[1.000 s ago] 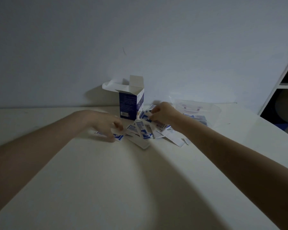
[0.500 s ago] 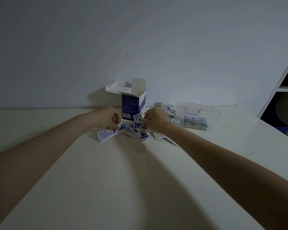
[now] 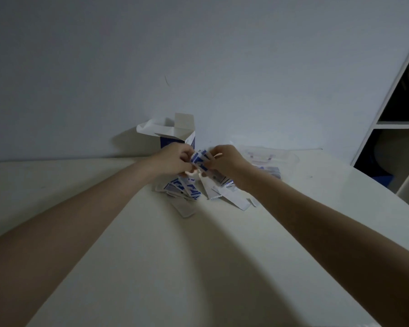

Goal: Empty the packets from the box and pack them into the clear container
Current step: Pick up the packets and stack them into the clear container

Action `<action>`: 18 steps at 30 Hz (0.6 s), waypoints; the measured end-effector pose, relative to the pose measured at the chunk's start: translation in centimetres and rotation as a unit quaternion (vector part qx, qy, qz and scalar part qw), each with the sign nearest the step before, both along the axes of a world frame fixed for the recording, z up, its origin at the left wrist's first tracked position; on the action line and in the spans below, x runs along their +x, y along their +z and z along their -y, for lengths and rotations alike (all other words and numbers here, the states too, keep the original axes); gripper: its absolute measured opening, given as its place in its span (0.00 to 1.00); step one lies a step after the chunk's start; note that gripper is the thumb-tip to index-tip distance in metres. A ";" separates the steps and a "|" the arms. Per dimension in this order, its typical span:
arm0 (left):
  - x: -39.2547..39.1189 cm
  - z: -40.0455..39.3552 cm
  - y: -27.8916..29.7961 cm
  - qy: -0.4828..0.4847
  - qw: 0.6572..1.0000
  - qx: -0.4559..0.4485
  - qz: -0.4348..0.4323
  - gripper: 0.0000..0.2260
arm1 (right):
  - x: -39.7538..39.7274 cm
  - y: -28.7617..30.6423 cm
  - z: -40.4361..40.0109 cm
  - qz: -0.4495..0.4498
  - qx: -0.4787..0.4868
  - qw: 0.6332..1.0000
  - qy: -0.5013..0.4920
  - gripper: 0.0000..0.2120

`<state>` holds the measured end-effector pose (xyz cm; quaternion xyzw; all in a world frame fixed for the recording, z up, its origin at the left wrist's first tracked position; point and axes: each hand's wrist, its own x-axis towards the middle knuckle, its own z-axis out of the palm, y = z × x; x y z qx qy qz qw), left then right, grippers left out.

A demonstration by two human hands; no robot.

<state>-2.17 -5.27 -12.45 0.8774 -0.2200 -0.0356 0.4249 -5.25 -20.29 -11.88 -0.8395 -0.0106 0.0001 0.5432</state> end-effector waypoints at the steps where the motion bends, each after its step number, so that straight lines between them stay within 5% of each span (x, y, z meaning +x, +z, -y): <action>1: 0.5 -0.1 -0.2 -0.018 0.993 0.108 0.033 0.11 | 0.1 -0.1 0.4 0.035 -0.064 0.997 -0.018 0.07; 3: 1.2 -0.4 -1.1 -0.044 0.952 0.295 0.074 0.18 | 0.0 -0.2 1.2 0.088 -0.202 0.975 -0.015 0.10; 6: 1.2 -0.1 -2.3 -0.090 0.912 0.391 0.091 0.22 | -0.1 -0.7 2.2 0.100 -0.360 0.927 0.033 0.11; 12: 2.3 -0.1 -2.0 -0.064 0.903 0.411 0.108 0.13 | -0.2 -2.1 3.0 0.083 -0.384 0.917 0.066 0.12; 16: 2.4 -1.0 -1.8 -0.026 0.944 0.313 0.101 0.08 | 0.2 -1.9 3.0 0.082 -0.362 0.926 0.064 0.13; 18: 2.1 -1.4 -1.2 -0.003 0.965 0.249 0.089 0.13 | 0.4 -1.6 2.8 0.072 -0.283 0.955 0.048 0.10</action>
